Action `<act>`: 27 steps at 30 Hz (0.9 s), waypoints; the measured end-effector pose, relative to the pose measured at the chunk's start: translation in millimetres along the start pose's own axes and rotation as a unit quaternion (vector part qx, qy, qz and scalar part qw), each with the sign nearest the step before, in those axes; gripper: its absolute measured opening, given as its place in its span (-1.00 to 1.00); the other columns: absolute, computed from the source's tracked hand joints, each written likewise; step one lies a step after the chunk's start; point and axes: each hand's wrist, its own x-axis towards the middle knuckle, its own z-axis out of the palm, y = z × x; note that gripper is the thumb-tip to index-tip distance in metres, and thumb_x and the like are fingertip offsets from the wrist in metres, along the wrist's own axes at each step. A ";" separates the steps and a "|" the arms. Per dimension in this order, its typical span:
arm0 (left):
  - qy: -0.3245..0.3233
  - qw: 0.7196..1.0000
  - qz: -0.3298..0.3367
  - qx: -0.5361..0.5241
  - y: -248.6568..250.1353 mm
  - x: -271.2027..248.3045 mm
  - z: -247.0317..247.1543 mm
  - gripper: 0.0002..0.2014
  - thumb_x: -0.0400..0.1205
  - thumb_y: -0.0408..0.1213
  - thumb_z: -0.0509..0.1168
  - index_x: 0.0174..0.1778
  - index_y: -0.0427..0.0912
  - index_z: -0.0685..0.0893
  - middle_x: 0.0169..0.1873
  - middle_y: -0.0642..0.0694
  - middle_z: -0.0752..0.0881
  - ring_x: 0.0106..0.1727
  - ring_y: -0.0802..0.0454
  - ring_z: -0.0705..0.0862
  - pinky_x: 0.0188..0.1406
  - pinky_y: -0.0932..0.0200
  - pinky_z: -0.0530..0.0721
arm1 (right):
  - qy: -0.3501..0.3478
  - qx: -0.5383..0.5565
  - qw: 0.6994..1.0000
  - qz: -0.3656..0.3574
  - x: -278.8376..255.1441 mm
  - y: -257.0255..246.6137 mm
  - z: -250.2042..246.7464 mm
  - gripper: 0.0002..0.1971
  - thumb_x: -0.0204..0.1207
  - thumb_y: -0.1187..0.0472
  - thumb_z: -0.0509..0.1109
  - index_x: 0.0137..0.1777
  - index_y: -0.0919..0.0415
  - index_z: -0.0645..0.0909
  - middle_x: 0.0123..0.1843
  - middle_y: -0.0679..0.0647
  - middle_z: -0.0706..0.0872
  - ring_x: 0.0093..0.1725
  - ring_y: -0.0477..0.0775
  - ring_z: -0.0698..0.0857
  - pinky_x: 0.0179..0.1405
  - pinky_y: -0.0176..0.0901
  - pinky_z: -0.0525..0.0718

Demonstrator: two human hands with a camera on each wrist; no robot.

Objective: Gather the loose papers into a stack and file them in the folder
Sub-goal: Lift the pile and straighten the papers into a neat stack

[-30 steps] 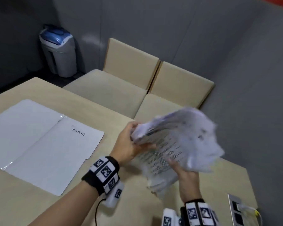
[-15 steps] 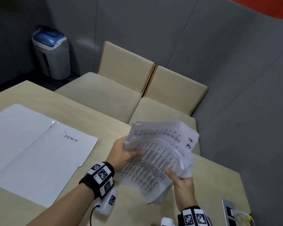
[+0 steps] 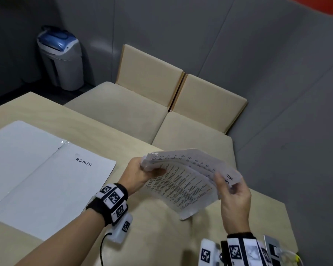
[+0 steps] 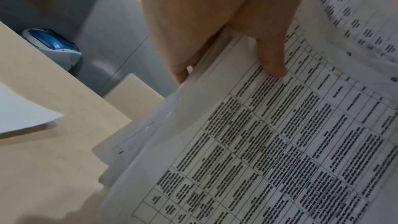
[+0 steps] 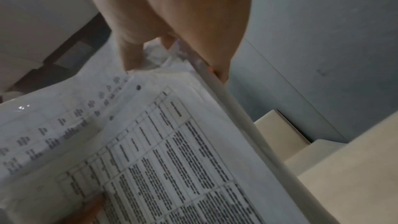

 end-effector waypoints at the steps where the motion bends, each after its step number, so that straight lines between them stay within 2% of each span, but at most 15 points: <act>1: 0.001 1.000 -0.006 -0.005 -3.2 3.7 0.8 -0.69 0.43 -0.49 0.56 0.09 -0.31 0.82 -0.03 -0.22 0.88 -0.06 0.04 0.84 -0.12 0.20 0.80 | 0.009 0.010 1.000 -0.008 1.4 -2.3 2.5 -0.80 0.50 0.22 0.45 0.11 0.13 0.74 -0.16 -0.13 0.91 -0.15 -0.19 0.87 -0.24 -0.37 0.80; 4: 0.000 1.000 -0.018 0.000 -6.9 14.3 6.3 -0.69 0.40 -0.47 0.59 0.06 -0.33 0.81 -0.04 -0.21 0.88 -0.08 0.05 0.84 -0.12 0.23 0.79 | 0.066 0.000 0.998 -0.019 6.4 -1.6 2.6 -0.83 0.68 0.28 0.32 0.05 0.14 0.76 -0.15 -0.15 0.92 -0.11 -0.16 0.86 -0.18 -0.38 0.79; 6: -0.009 1.000 -0.029 0.004 -8.1 19.8 10.3 -0.73 0.42 -0.45 0.58 0.04 -0.34 0.81 -0.07 -0.22 0.88 -0.09 0.02 0.82 -0.05 0.14 0.79 | 0.088 -0.026 0.996 0.011 8.8 7.8 -5.2 -0.78 0.73 0.24 0.26 0.02 0.07 0.75 -0.16 -0.18 0.90 -0.03 -0.11 0.82 -0.15 -0.44 0.75; 7: -0.012 0.999 -0.033 0.006 -9.1 21.9 11.8 -0.75 0.44 -0.43 0.58 0.02 -0.34 0.80 -0.09 -0.21 0.86 -0.09 0.00 0.81 0.00 0.05 0.77 | 0.090 -0.054 0.994 0.031 9.8 12.8 -9.1 -0.77 0.74 0.22 0.24 0.11 0.08 0.75 -0.06 -0.16 0.90 0.11 -0.05 0.79 0.00 -0.39 0.73; 9: -0.012 0.999 -0.036 0.007 -10.9 24.8 14.1 -0.76 0.46 -0.39 0.56 0.03 -0.35 0.80 -0.09 -0.26 0.85 -0.05 -0.15 0.82 0.11 -0.10 0.73 | 0.085 -0.125 0.988 0.039 9.7 16.7 -13.4 -0.66 0.74 0.21 0.22 0.47 0.07 0.58 0.39 -0.11 0.71 0.46 -0.02 0.61 0.44 -0.13 0.56; 11: -0.006 0.999 -0.037 0.003 -11.9 27.2 14.5 -0.75 0.46 -0.38 0.56 0.03 -0.37 0.80 -0.01 -0.35 0.85 0.03 -0.27 0.82 0.15 -0.15 0.74 | 0.083 -0.211 0.973 -0.044 8.2 8.3 -11.4 -0.45 0.72 0.21 0.23 0.69 -0.07 0.27 0.65 -0.16 0.42 0.62 -0.16 0.39 0.62 -0.02 0.35; 12: -0.004 0.999 -0.039 -0.003 -12.3 27.8 14.0 -0.75 0.46 -0.39 0.56 0.03 -0.39 0.80 0.01 -0.36 0.84 0.04 -0.26 0.82 0.15 -0.15 0.75 | 0.079 -0.261 0.956 -0.108 8.6 0.3 -8.5 -0.39 0.71 0.17 0.24 0.73 -0.11 0.18 0.70 -0.17 0.33 0.67 -0.18 0.32 0.63 -0.03 0.29; 14: -0.004 0.999 -0.043 -0.012 -12.4 28.8 12.6 -0.74 0.45 -0.41 0.56 0.02 -0.42 0.80 0.00 -0.31 0.86 0.03 -0.20 0.84 0.12 -0.09 0.78 | 0.046 -0.383 0.903 -0.190 11.7 -11.2 -2.6 -0.39 0.67 -0.04 0.19 0.72 -0.10 0.21 0.75 -0.11 0.25 0.72 -0.11 0.24 0.64 0.01 0.25; 16: -0.007 0.999 -0.046 -0.006 -12.4 30.0 10.7 -0.75 0.43 -0.42 0.58 -0.01 -0.41 0.80 -0.11 -0.18 0.87 -0.08 -0.07 0.84 0.01 0.02 0.79 | -0.023 -0.517 0.841 -0.160 17.9 -14.6 2.0 -0.39 0.62 -0.29 0.06 0.65 -0.17 0.36 0.77 -0.08 0.23 0.74 -0.01 0.18 0.66 0.26 0.21; 18: -0.020 0.998 -0.059 0.003 -12.2 31.7 11.8 -0.75 0.42 -0.41 0.59 -0.03 -0.40 0.80 -0.20 -0.12 0.85 -0.17 0.03 0.82 -0.10 0.09 0.80 | -0.089 -0.569 0.809 -0.119 21.8 -8.1 1.7 -0.33 0.54 -0.44 0.01 0.62 -0.27 0.38 0.79 -0.13 0.17 0.76 -0.02 0.10 0.68 0.38 0.11; 20: -0.026 0.998 -0.062 0.010 -11.7 35.3 14.0 -0.77 0.44 -0.41 0.57 -0.04 -0.45 0.79 -0.18 -0.19 0.86 -0.18 0.01 0.82 -0.09 0.05 0.80 | -0.100 -0.534 0.828 -0.137 24.6 -1.5 -1.0 -0.28 0.51 -0.43 0.18 0.67 -0.24 0.31 0.78 -0.14 0.17 0.75 -0.05 0.15 0.68 0.31 0.13; 22: -0.020 0.998 -0.056 0.015 -10.1 38.7 14.8 -0.79 0.46 -0.44 0.55 -0.05 -0.48 0.80 -0.10 -0.38 0.85 -0.15 -0.05 0.80 -0.01 -0.07 0.78 | -0.035 -0.426 0.895 -0.129 25.9 4.0 -4.8 -0.13 0.41 -0.37 0.39 0.70 -0.13 0.26 0.74 -0.18 0.27 0.70 -0.11 0.27 0.68 0.17 0.26; 24: -0.018 0.998 -0.055 0.005 -8.4 38.7 10.8 -0.85 0.47 -0.49 0.54 -0.08 -0.45 0.82 -0.09 -0.40 0.84 -0.14 -0.05 0.81 -0.01 -0.01 0.78 | 0.034 -0.279 0.959 -0.035 26.8 14.8 -12.6 0.08 0.23 -0.33 0.58 0.73 -0.07 0.18 0.69 -0.24 0.29 0.68 -0.19 0.28 0.70 0.12 0.25; 26: -0.024 0.998 -0.063 -0.017 -8.6 34.8 2.1 -0.85 0.45 -0.52 0.54 -0.08 -0.37 0.83 -0.12 -0.29 0.85 -0.12 -0.05 0.83 -0.05 0.08 0.80 | 0.018 -0.189 0.980 0.058 26.1 30.3 -17.8 0.28 0.05 -0.24 0.65 0.76 -0.03 0.05 0.69 -0.25 0.24 0.69 -0.24 0.24 0.70 0.06 0.22; 27: -0.029 0.997 -0.071 -0.031 -9.3 31.9 -2.0 -0.81 0.43 -0.51 0.55 -0.04 -0.39 0.82 -0.09 -0.28 0.86 -0.09 -0.09 0.85 -0.04 0.06 0.81 | -0.016 -0.173 0.981 0.086 24.8 39.5 -19.4 0.28 0.03 -0.16 0.68 0.75 -0.04 0.05 0.69 -0.22 0.27 0.67 -0.26 0.28 0.65 0.00 0.29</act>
